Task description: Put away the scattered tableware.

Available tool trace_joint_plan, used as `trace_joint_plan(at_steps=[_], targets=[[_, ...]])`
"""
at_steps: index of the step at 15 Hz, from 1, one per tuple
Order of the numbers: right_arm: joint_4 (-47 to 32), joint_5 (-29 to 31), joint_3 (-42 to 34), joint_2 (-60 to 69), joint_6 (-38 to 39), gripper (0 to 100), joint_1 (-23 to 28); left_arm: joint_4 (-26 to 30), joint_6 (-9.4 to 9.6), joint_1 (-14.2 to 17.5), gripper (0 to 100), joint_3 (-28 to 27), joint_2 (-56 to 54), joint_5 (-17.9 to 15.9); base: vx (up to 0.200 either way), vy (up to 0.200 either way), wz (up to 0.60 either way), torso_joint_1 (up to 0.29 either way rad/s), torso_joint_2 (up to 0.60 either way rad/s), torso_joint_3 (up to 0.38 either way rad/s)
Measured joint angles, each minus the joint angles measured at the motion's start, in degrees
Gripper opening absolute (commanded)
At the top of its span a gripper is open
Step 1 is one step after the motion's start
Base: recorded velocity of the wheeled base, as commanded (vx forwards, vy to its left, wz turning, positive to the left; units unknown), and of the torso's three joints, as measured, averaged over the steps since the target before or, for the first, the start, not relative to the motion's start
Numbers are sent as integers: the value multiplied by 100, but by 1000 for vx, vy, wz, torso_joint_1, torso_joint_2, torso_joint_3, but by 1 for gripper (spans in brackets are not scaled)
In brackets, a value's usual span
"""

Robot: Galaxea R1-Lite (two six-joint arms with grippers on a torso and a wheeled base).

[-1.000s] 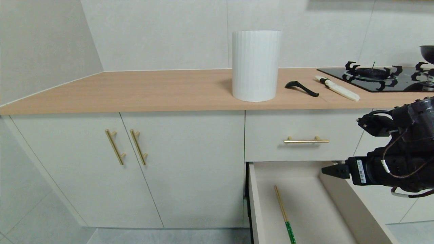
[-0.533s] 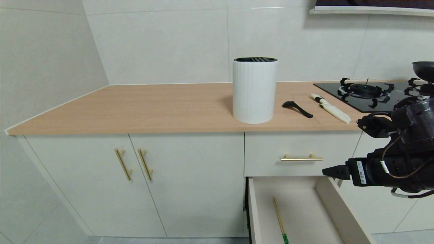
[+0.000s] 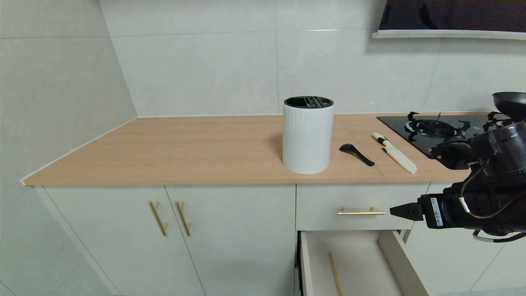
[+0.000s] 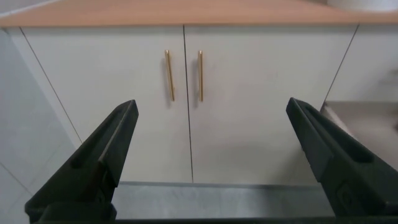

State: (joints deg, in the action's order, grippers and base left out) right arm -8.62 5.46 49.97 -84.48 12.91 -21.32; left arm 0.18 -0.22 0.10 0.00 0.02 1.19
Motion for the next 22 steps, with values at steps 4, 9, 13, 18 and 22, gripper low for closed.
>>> trace_joint_plan(at_steps=[4, 9, 13, 18, 22], targets=[[0, 1, -28, -9, -7, 100, -1, 0, 0, 0, 100, 0, 0, 0, 0, 0, 0, 226, -510, -282], [96, -10, -16, -35, -2, 100, 2, 0, 0, 1, 100, 0, 0, 0, 0, 0, 0, 154, -325, -180], [908, -7, 50, -260, -18, 100, 173, 0, 0, 4, 100, 0, 0, 2, 0, 0, 0, 7, -13, -10], [1832, -918, 1684, -1532, -106, 100, 892, 0, -2, 4, 100, 0, 0, 2, 0, 0, 0, 0, 0, 0], [1920, -1632, 2676, -2608, -744, 100, 1223, 0, 0, 1, 100, 0, 0, 0, 0, 0, 0, 0, 0, 0]])
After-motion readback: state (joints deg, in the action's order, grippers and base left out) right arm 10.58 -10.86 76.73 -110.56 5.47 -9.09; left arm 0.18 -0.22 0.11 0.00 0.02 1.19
